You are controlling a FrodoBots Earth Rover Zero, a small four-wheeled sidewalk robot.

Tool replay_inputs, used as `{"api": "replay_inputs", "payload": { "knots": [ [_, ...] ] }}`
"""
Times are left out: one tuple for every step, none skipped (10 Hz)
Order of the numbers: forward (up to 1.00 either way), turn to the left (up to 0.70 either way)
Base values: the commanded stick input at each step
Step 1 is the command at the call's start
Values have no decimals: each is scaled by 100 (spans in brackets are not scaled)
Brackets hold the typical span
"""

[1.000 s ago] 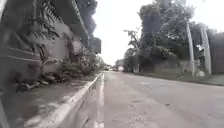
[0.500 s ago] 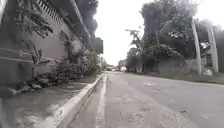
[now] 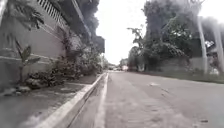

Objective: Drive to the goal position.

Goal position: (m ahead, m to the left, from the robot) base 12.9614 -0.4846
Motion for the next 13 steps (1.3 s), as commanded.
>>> {"api": "replay_inputs", "payload": {
  "knots": [
    [70,-18],
    [70,-1],
    [70,0],
    [70,0],
    [70,0],
    [70,0],
    [70,0],
    [70,0],
    [70,0],
    [70,0],
    [70,0],
    [70,-1],
    [70,-17]
  ]
}}
